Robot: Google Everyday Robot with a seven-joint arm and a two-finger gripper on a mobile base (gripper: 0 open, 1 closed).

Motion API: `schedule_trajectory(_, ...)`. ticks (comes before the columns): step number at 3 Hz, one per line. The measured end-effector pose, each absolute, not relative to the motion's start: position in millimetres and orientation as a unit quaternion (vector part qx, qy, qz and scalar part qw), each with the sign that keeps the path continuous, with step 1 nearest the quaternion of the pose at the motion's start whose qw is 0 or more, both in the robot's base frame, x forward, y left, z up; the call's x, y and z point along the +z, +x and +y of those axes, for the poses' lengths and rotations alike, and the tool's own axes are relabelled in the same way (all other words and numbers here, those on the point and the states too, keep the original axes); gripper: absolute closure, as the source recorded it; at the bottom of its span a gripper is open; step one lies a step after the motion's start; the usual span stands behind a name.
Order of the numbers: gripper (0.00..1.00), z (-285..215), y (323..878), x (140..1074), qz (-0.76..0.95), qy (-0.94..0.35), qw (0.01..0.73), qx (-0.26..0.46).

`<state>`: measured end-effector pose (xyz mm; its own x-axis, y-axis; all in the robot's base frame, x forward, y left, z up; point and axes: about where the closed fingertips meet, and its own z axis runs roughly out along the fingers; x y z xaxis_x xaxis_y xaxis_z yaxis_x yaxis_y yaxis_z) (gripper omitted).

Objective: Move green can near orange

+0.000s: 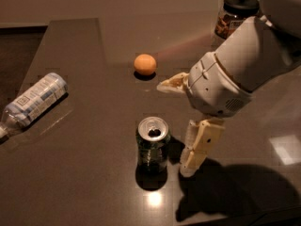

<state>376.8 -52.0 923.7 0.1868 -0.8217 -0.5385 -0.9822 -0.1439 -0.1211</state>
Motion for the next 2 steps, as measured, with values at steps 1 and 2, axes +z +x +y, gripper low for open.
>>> schedule_trajectory(1, 0.00, -38.1, 369.0, 911.5, 0.601, -0.743, 0.222, 0.193)
schedule_trajectory(2, 0.03, -28.4, 361.5, 902.3, 0.592, -0.748, 0.214, 0.208)
